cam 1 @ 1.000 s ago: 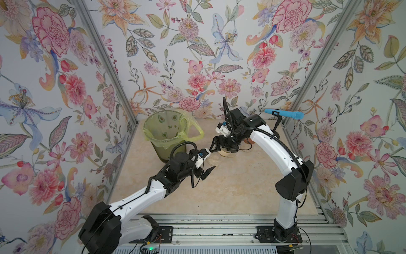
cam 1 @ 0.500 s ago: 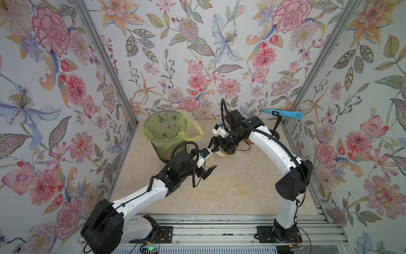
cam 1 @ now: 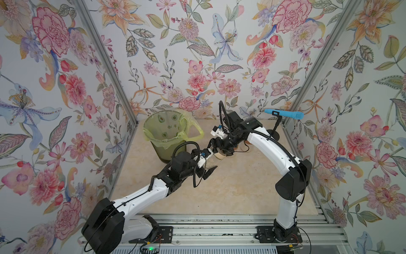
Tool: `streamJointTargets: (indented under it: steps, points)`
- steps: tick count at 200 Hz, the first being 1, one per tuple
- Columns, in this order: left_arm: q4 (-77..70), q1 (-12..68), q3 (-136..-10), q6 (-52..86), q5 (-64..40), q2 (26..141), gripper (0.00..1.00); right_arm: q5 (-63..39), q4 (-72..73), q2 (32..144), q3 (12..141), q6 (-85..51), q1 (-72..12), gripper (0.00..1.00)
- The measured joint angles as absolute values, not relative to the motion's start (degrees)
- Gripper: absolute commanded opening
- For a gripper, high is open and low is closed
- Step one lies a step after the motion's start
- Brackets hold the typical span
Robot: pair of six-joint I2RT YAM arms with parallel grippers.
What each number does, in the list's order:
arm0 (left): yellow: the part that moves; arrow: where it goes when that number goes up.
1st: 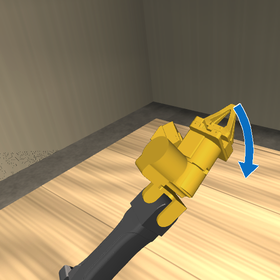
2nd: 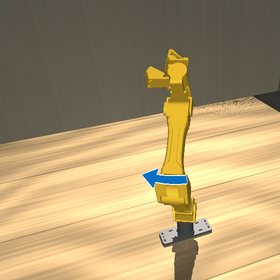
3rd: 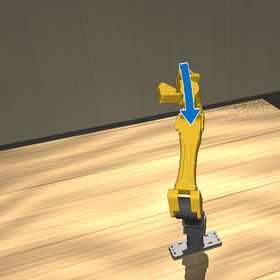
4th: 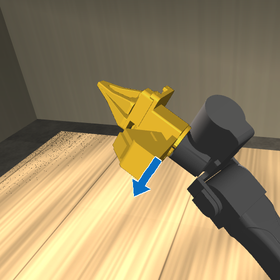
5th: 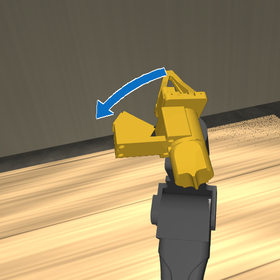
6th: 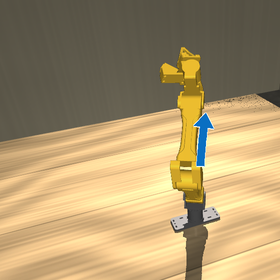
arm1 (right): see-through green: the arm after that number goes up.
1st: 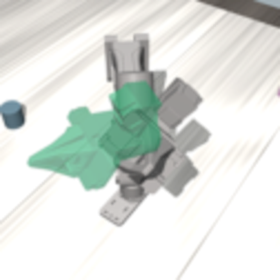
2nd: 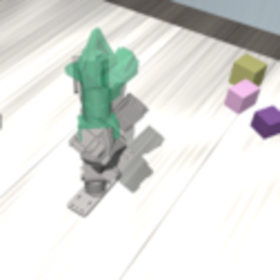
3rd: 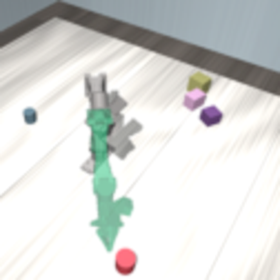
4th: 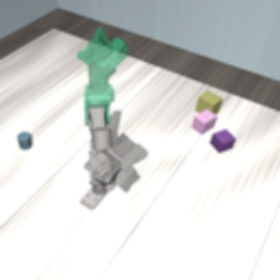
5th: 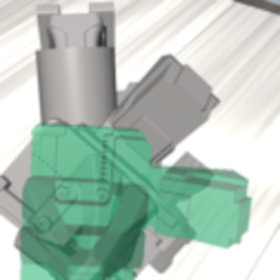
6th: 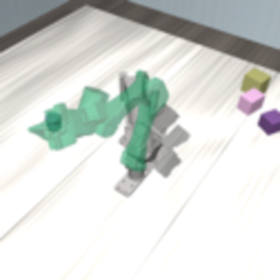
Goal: Empty moldy rice from jars
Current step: Pick up the jar from the center of the board.
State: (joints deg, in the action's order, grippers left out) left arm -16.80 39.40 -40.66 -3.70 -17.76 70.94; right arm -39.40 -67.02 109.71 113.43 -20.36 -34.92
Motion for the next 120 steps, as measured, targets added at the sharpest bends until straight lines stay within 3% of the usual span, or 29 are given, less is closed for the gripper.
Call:
streamJointTargets:
  steps: [27,45,61,81,90,107,120]
  points:
    - [-16.82,39.4,-40.66,-3.66,-17.78,70.94,0.93,-39.46,-66.61,109.69,113.34,-20.38,-34.98,0.02]
    - [-16.8,39.46,-40.66,-3.75,-17.85,70.94,0.83,-39.51,-65.93,109.49,113.01,-20.56,-34.98,0.05]
    - [-16.82,39.57,-40.66,-3.53,-17.82,70.94,0.59,-39.31,-65.69,109.21,112.71,-20.95,-34.98,0.11]
    - [-16.86,39.68,-40.66,-3.42,-17.8,70.94,0.15,-39.2,-65.52,108.95,112.38,-21.02,-35.0,0.22]
    - [-16.84,39.68,-40.66,-3.25,-17.78,70.94,0.0,-39.22,-65.39,108.95,112.38,-21.08,-35.0,0.33]
    - [-16.86,39.68,-40.66,-2.79,-17.65,70.94,0.0,-39.16,-65.28,108.95,112.38,-21.26,-35.0,0.55]
    - [-16.88,39.72,-40.66,-2.46,-17.58,70.94,0.0,-39.11,-65.21,108.92,112.38,-21.34,-35.0,0.82]
